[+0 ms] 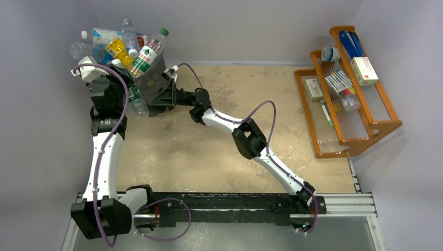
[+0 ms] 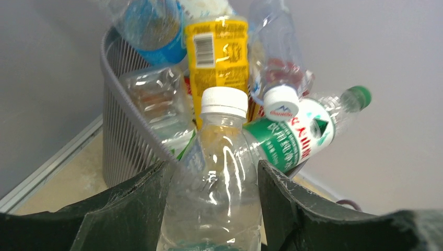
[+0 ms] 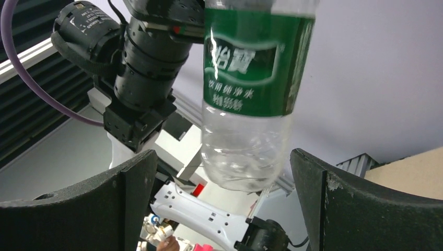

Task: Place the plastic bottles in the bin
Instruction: Adjust the plastic bottle.

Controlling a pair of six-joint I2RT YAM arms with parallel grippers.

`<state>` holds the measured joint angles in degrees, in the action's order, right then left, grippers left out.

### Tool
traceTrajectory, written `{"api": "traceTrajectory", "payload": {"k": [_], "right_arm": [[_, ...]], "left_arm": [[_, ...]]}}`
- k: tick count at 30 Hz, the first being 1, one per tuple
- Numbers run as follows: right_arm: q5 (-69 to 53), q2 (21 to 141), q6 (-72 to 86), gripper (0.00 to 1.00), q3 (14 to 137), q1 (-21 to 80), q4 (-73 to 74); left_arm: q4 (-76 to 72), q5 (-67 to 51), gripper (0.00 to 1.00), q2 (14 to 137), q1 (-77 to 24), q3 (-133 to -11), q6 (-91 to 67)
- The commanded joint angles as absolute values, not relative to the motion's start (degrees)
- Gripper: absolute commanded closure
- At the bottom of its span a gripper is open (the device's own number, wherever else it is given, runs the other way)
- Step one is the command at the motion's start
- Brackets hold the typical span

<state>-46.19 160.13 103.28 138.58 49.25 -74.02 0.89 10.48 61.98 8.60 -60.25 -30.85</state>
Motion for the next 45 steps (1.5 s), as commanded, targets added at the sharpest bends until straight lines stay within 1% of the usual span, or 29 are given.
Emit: {"api": "traceTrajectory", "payload": {"k": [1, 9, 14, 20, 25, 28, 33, 39, 45], "right_arm": [[-43.9, 159.2, 104.0, 0.0, 141.5, 51.2, -76.6], [-44.2, 158.4, 102.9, 0.0, 140.1, 53.8, -76.4], [-44.8, 158.0, 102.9, 0.03, 138.8, 54.8, -77.2], [-45.4, 156.2, 102.7, 0.16, 135.5, 56.4, -79.3], [-45.5, 155.3, 103.3, 0.32, 131.6, 57.9, -82.2], [-45.5, 154.4, 104.7, 0.36, 128.3, 58.6, -85.4], [-45.5, 151.9, 105.9, 0.43, 122.0, 58.6, -89.8], [-46.7, 148.8, 105.0, 0.45, 117.9, 58.6, -91.7], [-48.9, 145.0, 102.2, 0.47, 113.1, 58.7, -91.4]], "left_arm": [[9.7, 10.2, 0.4, 62.9, 8.9, -56.0, -31.0], [8.4, 9.3, 0.41, 60.5, 8.8, -53.1, -33.5], [9.0, 9.5, 0.41, 57.7, 8.8, -51.9, -34.9], [9.8, 9.1, 0.41, 53.6, 8.9, -50.5, -36.9], [10.9, 8.2, 0.41, 51.6, 8.8, -49.5, -37.5], [12.1, 7.6, 0.41, 50.7, 8.9, -50.0, -37.5], [16.3, 6.8, 0.35, 50.6, 8.9, -52.9, -36.7], [23.9, 3.2, 0.25, 51.8, 8.8, -57.8, -36.7], [31.4, -1.5, 0.19, 53.7, 8.8, -62.7, -36.3]]}}
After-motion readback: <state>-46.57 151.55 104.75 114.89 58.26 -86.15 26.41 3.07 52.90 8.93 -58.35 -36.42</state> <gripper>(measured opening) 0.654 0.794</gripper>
